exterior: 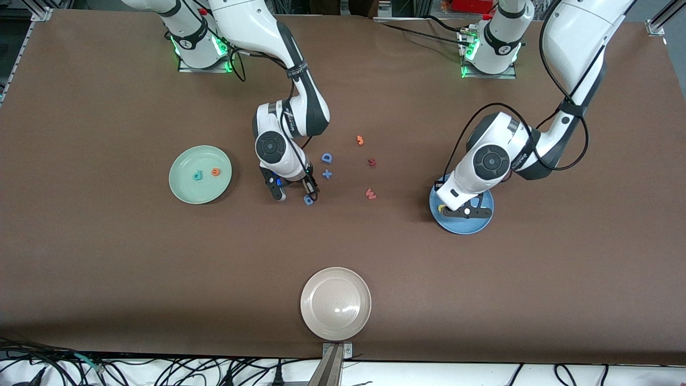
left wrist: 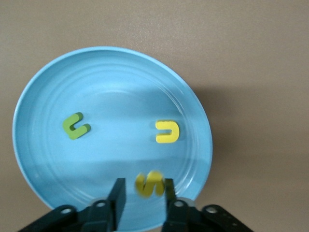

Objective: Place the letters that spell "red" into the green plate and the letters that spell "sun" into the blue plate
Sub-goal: 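Lower the s onto the blue plate while the right gripper grasps a teal letter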

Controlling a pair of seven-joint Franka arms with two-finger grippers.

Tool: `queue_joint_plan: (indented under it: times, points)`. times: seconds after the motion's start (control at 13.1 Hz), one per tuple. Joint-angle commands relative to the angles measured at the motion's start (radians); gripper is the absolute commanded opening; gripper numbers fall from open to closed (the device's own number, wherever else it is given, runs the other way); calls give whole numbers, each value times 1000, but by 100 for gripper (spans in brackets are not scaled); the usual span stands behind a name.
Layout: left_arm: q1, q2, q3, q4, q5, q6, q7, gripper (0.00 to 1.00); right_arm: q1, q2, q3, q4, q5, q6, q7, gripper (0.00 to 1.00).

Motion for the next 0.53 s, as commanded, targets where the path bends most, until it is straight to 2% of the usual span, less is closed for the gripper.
queue_joint_plan:
  times: [0.0, 0.15, 0.3, 0.46]
  points:
    - [14, -6, -7, 22, -2, -17, 26, 100, 13, 16, -7, 8, -22, -6, 20, 25]
    - [19, -40, -10, 24, -2, -60, 26, 100, 13, 16, -7, 8, -39, -6, 20, 15]
    - [19, -98, -10, 33, -14, -71, 23, 100, 18, 16, -7, 8, -41, -6, 20, 9]
    - [19, -120, -13, 102, -14, -152, 23, 100, 19, 13, -10, 8, -41, -7, 16, 9]
